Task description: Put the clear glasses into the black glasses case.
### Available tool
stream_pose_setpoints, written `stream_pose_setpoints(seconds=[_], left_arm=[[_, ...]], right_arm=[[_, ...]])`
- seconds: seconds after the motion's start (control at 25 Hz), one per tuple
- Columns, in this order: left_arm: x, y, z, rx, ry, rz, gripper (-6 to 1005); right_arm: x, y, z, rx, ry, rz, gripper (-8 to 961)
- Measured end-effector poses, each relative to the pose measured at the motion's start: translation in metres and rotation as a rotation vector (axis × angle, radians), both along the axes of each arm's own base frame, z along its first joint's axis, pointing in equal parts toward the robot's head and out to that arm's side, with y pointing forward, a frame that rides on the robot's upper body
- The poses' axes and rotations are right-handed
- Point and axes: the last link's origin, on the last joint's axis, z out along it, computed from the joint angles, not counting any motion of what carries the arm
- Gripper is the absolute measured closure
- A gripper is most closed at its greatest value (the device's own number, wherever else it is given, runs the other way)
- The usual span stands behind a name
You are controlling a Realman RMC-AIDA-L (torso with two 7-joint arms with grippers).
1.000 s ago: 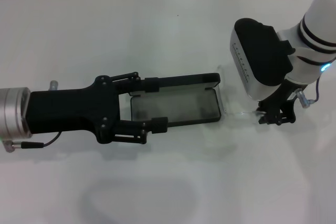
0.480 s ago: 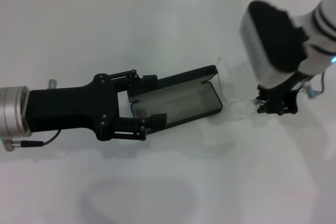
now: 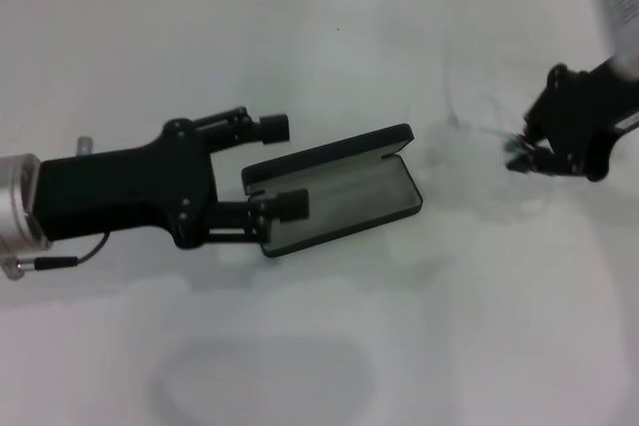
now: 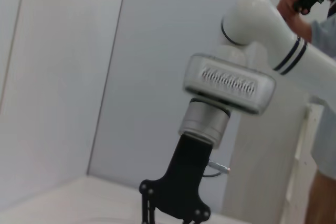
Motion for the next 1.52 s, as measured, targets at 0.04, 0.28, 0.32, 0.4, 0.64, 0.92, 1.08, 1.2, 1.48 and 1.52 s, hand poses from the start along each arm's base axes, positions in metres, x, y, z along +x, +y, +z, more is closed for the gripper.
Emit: stream_pose_setpoints(seconds=[0.04,0.28,0.32,0.4,0.64,0.92,1.08,1.2,1.48,1.52], left_arm=[[0.001,0.000,0.001,0.013,-0.012,-0.002,107],[0.009,0.005,0.017,0.101,-0.135,0.001,108],[0.014,0.008,0.022,0.118,-0.169,-0.004,109],[0.022,0.012,0.026,0.125,-0.196,-0.016,109],[0.055,0.035,0.028,0.082,-0.212,-0.080,110],[0.073,0.047,0.023,0.108,-0.210,-0.136,112],[0.075,0.053,0.018,0.128,-0.219,-0.103,324],[0.078,0.054,0.009,0.108,-0.194,-0.102,437],[0.087,0.055,-0.011,0.049,-0.156,-0.119,701],[0.086,0.055,-0.013,0.045,-0.155,-0.115,724]], right_arm=[[-0.002,-0.002,0.007,0.006,0.074,-0.002,838],[0.008,-0.019,0.037,-0.021,0.568,-0.012,838],[0.012,-0.023,0.036,-0.052,0.642,-0.013,838],[0.020,-0.031,0.033,-0.114,0.758,-0.014,838],[0.040,-0.049,0.013,-0.226,0.893,-0.047,838],[0.046,-0.057,-0.003,-0.265,0.961,-0.063,838],[0.049,-0.062,-0.006,-0.286,0.981,-0.061,839],[0.048,-0.064,-0.010,-0.310,0.997,-0.064,839],[0.037,-0.064,-0.018,-0.347,1.023,-0.040,839],[0.035,-0.064,-0.018,-0.351,1.030,-0.032,839]])
